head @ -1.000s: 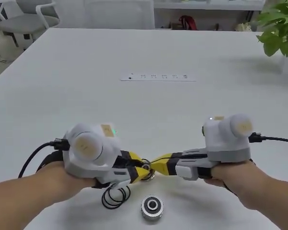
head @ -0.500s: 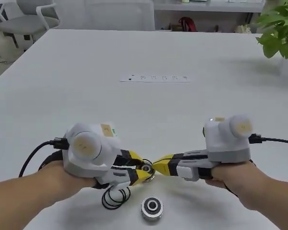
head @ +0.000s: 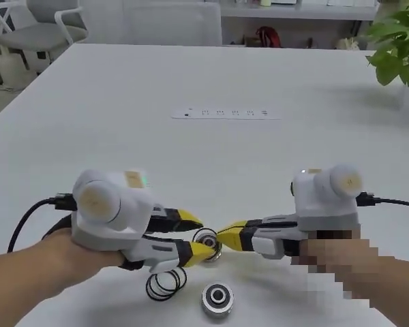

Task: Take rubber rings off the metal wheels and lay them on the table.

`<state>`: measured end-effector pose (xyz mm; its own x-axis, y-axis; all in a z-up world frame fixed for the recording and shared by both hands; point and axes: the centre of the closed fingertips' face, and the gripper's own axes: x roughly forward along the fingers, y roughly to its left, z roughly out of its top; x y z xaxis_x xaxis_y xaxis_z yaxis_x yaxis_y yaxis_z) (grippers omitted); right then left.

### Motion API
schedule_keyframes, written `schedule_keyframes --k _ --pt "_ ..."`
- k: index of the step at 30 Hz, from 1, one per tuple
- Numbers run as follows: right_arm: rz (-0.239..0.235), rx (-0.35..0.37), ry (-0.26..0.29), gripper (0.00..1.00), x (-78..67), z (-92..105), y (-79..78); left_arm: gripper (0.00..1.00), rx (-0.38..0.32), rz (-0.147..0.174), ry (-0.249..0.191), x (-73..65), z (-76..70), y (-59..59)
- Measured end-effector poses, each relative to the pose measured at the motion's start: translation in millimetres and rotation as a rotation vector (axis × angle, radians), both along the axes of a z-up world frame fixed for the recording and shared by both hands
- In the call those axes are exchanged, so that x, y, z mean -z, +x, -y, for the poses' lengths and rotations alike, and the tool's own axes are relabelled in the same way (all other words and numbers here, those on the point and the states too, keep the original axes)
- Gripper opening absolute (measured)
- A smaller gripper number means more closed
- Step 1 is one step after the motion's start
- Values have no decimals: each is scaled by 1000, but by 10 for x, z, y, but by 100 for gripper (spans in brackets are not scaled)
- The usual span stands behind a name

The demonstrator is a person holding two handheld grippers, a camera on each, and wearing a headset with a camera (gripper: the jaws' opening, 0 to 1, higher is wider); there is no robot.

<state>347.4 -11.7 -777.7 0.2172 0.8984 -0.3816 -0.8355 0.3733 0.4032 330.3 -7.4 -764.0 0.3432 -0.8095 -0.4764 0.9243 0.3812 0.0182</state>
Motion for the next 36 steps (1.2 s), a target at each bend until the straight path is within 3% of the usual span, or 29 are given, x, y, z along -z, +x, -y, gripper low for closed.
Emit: schedule_keyframes --k 10,23,36 --pt "2 -10 15 0 -68 -31 -37 37 -7 -6 -48 -136 -61 -41" --pt "2 -26 47 0 -175 -123 -72 46 -20 3 -60 -212 -207 -103" --pt "-25 -58 64 0 -208 -241 -163 55 -28 3 -72 -258 -358 -245"
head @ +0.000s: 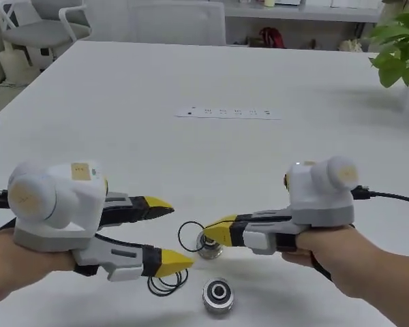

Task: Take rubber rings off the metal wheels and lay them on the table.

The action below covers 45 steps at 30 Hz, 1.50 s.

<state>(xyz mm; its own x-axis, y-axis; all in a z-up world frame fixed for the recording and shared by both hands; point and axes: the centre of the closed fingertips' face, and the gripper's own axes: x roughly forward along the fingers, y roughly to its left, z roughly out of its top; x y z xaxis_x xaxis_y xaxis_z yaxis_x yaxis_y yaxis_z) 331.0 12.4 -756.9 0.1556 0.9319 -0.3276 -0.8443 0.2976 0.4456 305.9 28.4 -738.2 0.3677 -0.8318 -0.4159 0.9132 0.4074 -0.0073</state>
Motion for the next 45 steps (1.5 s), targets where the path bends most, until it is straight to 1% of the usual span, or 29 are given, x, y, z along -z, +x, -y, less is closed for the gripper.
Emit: schedule_keyframes --k 9,12,17,21,23,27,31,41,45 --pt "-24 -50 -16 0 72 -105 -159 58 -21 -7 -1 33 -119 -74" --pt "-37 -63 -21 0 106 -132 -197 58 -25 -4 8 46 -156 -93" --pt "-66 -73 -23 0 160 -165 -246 58 -34 -6 14 68 -217 -111" --pt "-81 -77 -35 0 215 -176 -272 58 -37 -10 18 91 -242 -131" --pt "-101 -72 -32 0 241 -174 -280 58 -39 -14 17 101 -250 -138" --pt "-116 -66 -43 0 307 -174 -283 58 -42 -18 21 122 -263 -146" --pt "-110 -52 -67 0 363 -141 -254 58 -46 -20 25 137 -278 -151" --pt "-92 -44 -93 0 406 -134 -235 58 -50 -24 28 160 -295 -155" --pt "-88 -45 -102 2 421 -134 -232 58 -48 -24 31 165 -294 -159"
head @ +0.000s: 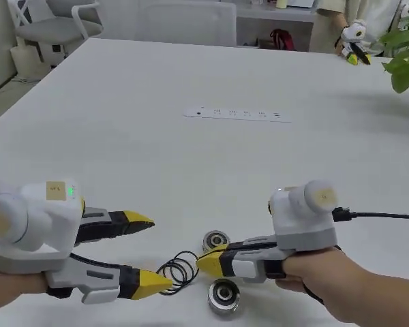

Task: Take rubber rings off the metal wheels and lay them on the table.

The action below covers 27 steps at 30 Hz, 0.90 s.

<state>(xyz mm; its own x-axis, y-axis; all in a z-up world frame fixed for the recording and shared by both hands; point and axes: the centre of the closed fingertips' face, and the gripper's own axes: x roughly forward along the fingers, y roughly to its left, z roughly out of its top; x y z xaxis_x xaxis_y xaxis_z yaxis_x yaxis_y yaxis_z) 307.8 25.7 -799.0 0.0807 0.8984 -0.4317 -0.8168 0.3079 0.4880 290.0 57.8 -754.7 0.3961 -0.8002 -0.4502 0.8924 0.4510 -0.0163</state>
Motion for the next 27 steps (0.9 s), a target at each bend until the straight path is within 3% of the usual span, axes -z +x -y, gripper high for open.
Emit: schedule_keyframes --k 17,27 --pt "36 -23 -5 15 -52 -29 -42 58 -2 -3 7 15 -17 20" --pt "50 -25 9 16 -137 -20 -53 57 1 0 14 13 -23 13"
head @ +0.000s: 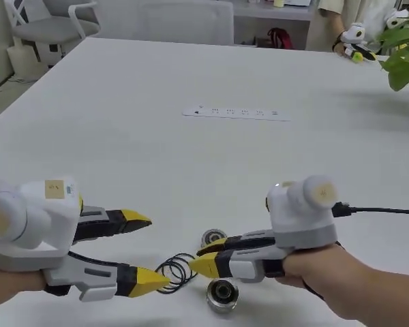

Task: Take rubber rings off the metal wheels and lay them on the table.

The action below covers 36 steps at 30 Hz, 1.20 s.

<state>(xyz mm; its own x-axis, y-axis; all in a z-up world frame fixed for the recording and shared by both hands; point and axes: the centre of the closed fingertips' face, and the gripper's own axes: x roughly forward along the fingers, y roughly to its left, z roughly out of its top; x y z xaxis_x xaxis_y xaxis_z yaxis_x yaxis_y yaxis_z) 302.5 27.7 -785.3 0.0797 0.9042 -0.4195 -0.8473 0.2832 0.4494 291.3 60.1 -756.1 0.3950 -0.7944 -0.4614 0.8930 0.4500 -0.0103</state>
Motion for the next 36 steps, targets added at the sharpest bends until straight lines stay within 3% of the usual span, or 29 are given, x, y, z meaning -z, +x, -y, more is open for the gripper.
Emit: schedule_keyframes --k 14,23,31,36 --pt "58 24 34 23 -257 48 114 59 4 17 -9 -121 30 28" --pt "137 16 58 35 -500 96 147 61 12 30 -29 -266 82 36" --pt "207 1 45 46 -605 219 117 64 11 52 -53 -424 106 38" --pt "240 7 40 54 -644 301 104 67 31 60 -40 -438 127 -5"
